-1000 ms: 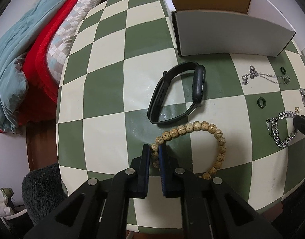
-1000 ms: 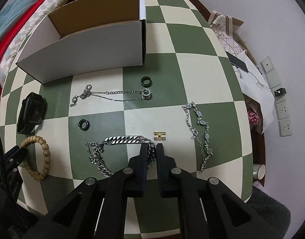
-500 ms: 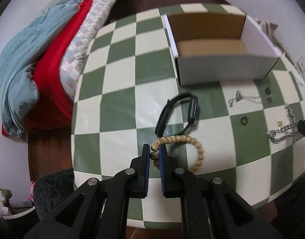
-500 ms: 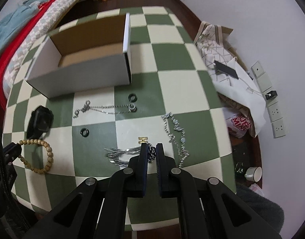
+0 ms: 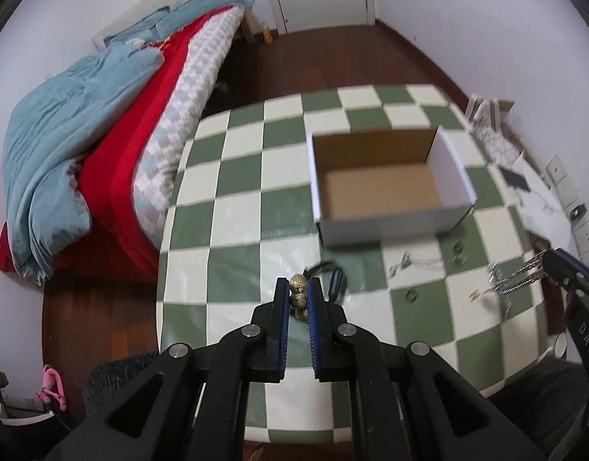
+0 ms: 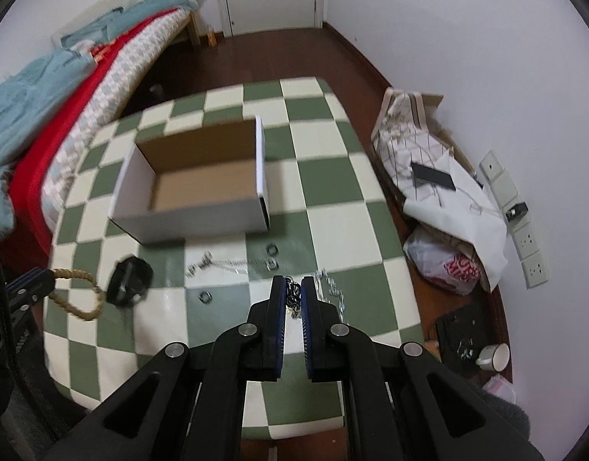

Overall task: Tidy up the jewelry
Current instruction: 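Lift both held bracelets and carry them over the white box, then lower both bracelets into the box and open both grippers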

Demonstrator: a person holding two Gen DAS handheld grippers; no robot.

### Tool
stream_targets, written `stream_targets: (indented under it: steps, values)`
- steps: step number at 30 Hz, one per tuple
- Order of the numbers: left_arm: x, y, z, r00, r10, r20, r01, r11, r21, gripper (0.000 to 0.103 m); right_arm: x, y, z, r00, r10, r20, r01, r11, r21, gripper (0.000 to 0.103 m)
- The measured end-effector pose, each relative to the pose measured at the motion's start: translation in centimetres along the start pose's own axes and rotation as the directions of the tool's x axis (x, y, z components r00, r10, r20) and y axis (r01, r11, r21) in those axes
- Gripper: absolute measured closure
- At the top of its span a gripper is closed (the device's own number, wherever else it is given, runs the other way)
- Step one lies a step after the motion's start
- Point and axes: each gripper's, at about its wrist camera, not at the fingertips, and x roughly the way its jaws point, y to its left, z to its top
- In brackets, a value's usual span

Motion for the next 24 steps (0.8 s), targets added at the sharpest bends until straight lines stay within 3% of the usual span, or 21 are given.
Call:
stream_targets:
  steps: [7, 13, 20, 24]
  values:
    - [-1.2, -0.2, 5.0, 0.997, -0.022, 0.076, 0.025, 0.999, -0.033, 0.097, -2.9, 0.6, 4.7, 0.995, 0.030, 0.099, -0.028, 0.999, -0.022, 0.095]
    - [0.3, -0.2, 9.1, 0.995, -0.032, 0.093, 0.039, 0.997, -0.068, 0.097, -2.2, 1.7, 9.8, 0.990, 0.046, 0.135, -0.039, 0.998, -0.052, 0.095]
    - [4.4, -0.1, 13.0, 0.997, -0.065, 0.036, 0.069, 0.991, -0.116, 0.097, 2.2, 3.1, 14.7, 0.991, 0.100, 0.088, -0.093, 0.993, -0.078, 0.095]
    - [6.8, 0.3, 14.3, 0.995, -0.098, -0.017, 0.095, 0.985, -0.141, 0.097, 5.6, 3.7, 16.2, 0.989, 0.147, 0.019, -0.145, 0.987, -0.075, 0.095]
